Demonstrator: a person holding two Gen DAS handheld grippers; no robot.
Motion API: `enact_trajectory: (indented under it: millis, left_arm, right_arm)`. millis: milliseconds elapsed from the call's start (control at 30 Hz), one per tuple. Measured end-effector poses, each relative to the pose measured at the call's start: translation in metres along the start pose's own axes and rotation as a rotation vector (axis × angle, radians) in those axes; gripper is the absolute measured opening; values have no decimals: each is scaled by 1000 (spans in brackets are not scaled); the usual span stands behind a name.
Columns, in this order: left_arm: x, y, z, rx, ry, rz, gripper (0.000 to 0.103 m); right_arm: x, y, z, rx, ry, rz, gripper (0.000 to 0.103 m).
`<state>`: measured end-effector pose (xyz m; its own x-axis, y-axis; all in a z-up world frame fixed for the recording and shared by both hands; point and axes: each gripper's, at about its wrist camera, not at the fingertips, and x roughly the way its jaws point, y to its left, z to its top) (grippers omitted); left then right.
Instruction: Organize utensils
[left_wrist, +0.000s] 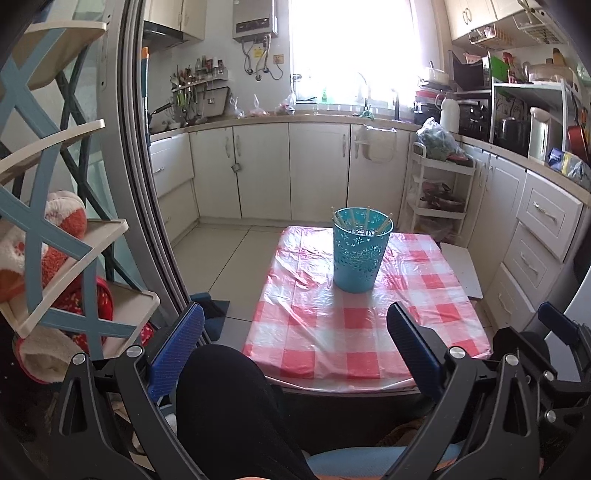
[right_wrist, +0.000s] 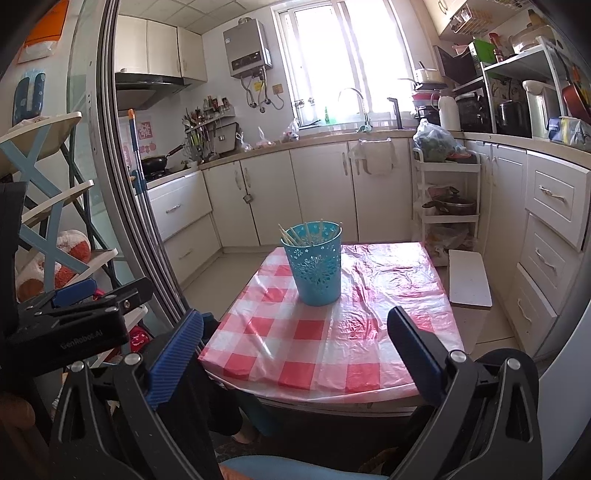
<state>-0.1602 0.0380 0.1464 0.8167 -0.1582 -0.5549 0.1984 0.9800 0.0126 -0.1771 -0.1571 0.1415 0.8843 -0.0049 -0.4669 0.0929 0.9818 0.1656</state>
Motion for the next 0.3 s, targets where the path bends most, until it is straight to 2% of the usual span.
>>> enact_trajectory:
  millis: [300]
  left_arm:
    - [23, 3, -5, -6, 81, 4, 95]
  right_arm:
    - [11, -4, -3, 8, 27, -14, 96]
